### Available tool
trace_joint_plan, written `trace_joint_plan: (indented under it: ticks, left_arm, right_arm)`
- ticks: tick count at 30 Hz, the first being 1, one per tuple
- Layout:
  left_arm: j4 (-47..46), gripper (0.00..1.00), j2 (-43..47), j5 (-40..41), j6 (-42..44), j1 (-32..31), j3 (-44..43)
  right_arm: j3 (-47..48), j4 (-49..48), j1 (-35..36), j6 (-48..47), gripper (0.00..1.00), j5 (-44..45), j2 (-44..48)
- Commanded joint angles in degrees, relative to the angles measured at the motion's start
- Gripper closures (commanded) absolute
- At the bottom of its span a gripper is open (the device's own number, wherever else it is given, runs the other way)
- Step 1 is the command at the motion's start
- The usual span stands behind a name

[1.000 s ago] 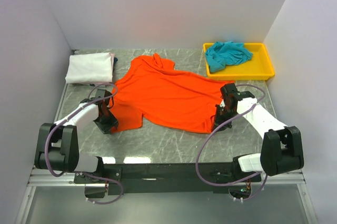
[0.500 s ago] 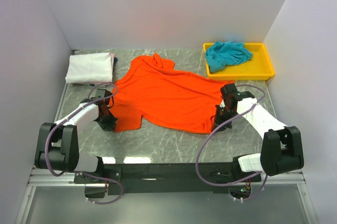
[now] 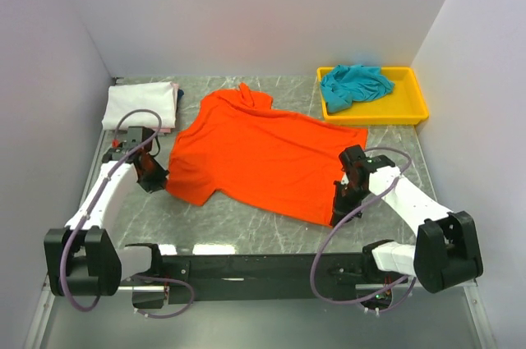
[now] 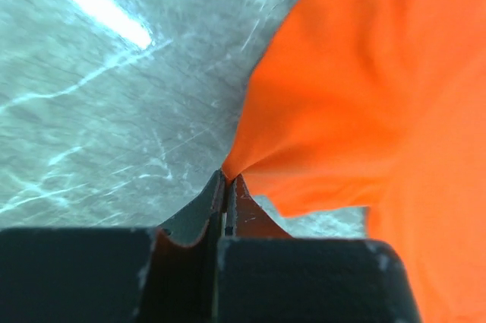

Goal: Fold and stack the t-shirts
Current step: Flatten the tshirt out, then fold the tshirt

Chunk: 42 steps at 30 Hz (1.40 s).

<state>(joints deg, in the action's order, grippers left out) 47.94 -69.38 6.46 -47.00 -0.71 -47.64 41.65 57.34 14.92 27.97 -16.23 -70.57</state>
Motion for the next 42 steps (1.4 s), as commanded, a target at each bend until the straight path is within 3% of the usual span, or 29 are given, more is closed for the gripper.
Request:
trace_joint_plan:
  ticks: [1, 15, 23, 31, 42]
  left_arm:
    - [5.66, 1.00, 2.85, 1.72, 3.58, 2.01, -3.94]
    - [14.45, 1.00, 9.61, 3.47, 8.33, 3.70, -6.07]
    - [10.95, 1.00, 9.45, -0.73, 9.82, 3.79, -7.64]
    - [4.36, 1.00, -3.20, -2.59, 11.14, -1.57, -18.27]
    - [0.57, 1.00, -22.71, -2.85, 14.21, -8.51, -36.97]
  right_arm:
    - [-0.25, 4.26, 2.83, 4.28, 1.00, -0.47, 1.75]
    - [-4.20, 8.67, 10.30, 11.85, 1.00, -2.84, 7.37]
    - [-3.33, 8.93, 11.01, 12.90, 1.00, -1.35, 7.81]
    - [-1.14, 5.68, 9.26, 11.77, 1.00, -0.47, 2.81]
    - [4.14, 3.48, -3.13, 3.77, 1.00, -0.03, -4.75]
